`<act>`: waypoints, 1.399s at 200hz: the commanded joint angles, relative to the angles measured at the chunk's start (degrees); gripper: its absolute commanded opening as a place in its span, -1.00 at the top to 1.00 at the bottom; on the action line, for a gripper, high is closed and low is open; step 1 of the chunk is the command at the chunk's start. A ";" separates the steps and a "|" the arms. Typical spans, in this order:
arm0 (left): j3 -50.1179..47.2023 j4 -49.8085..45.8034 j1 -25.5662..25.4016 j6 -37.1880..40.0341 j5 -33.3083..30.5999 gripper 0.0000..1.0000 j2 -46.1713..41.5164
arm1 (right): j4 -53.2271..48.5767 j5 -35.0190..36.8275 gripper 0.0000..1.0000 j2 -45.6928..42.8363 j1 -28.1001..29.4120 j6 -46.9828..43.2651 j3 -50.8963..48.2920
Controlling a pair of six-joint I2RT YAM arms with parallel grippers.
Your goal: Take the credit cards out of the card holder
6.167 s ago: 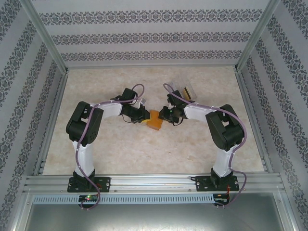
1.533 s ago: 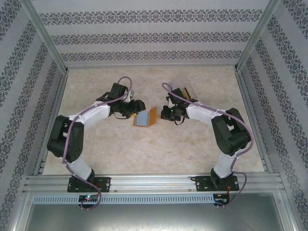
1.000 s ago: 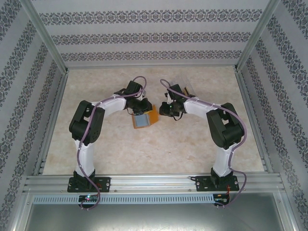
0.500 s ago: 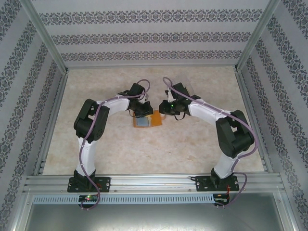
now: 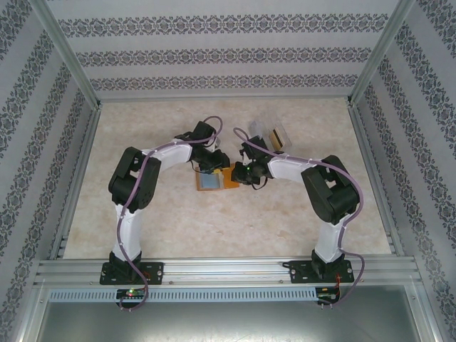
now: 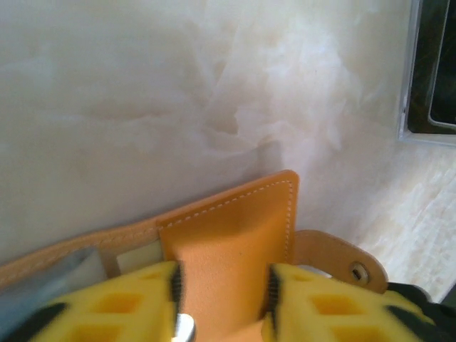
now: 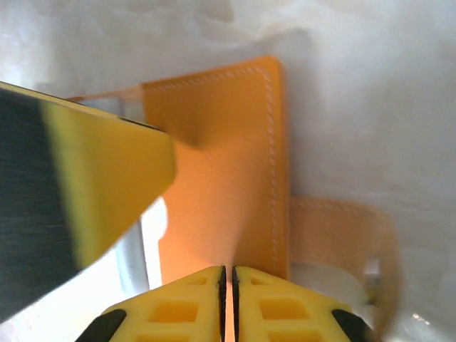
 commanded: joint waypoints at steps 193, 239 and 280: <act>-2.50 -15.49 0.10 -4.75 -13.63 -0.41 -8.98 | 0.93 1.94 0.65 0.42 0.88 -5.56 -2.08; -3.00 -16.48 0.14 -4.00 -16.10 -0.43 -8.81 | 0.29 2.53 0.65 1.17 0.96 -5.40 -1.71; -3.00 -13.13 0.14 -4.26 -11.74 -0.28 -6.07 | -0.13 2.34 0.64 1.26 1.31 -5.60 -1.43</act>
